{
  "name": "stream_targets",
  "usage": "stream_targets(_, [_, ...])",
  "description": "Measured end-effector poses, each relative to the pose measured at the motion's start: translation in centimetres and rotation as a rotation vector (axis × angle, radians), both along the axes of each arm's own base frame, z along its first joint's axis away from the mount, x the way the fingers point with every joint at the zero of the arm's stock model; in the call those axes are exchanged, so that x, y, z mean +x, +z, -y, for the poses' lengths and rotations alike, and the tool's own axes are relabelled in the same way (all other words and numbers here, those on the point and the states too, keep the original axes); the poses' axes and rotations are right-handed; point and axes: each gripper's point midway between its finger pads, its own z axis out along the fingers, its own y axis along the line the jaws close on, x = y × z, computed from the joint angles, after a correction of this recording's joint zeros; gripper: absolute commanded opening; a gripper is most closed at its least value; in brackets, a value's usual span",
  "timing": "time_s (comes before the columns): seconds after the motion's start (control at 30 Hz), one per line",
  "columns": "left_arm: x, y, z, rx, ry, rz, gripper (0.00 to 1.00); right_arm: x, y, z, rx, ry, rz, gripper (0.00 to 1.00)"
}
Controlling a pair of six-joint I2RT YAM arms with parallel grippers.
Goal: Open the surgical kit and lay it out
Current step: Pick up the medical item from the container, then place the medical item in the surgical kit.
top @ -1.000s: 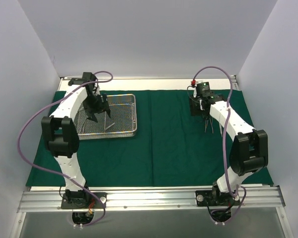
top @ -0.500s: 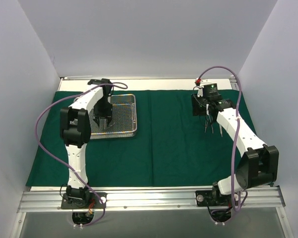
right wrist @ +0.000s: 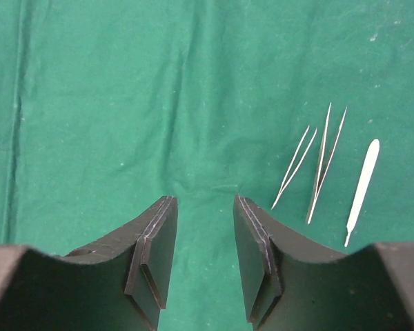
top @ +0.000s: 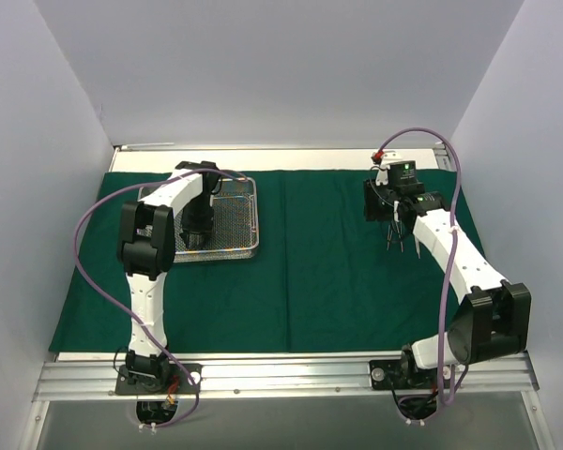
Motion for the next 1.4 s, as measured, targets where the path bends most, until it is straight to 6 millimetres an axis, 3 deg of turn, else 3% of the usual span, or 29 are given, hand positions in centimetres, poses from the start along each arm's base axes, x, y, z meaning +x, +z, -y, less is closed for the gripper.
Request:
stream_targets(0.33, [0.5, -0.9, -0.3, -0.009, 0.003, 0.012, 0.29, -0.2, 1.6, 0.2, 0.009, -0.004, 0.044, 0.38])
stream_targets(0.6, [0.3, -0.8, -1.4, 0.027, -0.006, 0.013, 0.03, -0.3, 2.0, 0.2, 0.011, -0.004, 0.054, 0.37])
stream_targets(0.87, [0.3, 0.6, -1.0, -0.005, 0.023, 0.049, 0.02, -0.3, 2.1, 0.1, 0.008, 0.004, 0.058, 0.37])
stream_targets(1.0, [0.6, 3.9, 0.8, -0.116, 0.034, 0.116, 0.02, 0.5, 3.3, -0.7, -0.007, 0.043, 0.084, 0.36])
stream_targets(1.17, [0.1, 10.7, 4.9, -0.386, 0.025, 0.244, 0.02, 1.6, 4.9, -4.0, -0.021, 0.165, 0.128, 0.32])
stream_targets(1.3, [-2.5, 15.3, 8.5, -0.646, -0.002, 0.292, 0.02, 1.5, 6.7, -8.1, -0.02, 0.346, 0.185, 0.31])
stream_targets(1.4, [-5.8, 17.1, 10.7, -0.821, -0.018, 0.264, 0.02, 0.3, 7.8, -11.6, -0.025, 0.53, 0.238, 0.32])
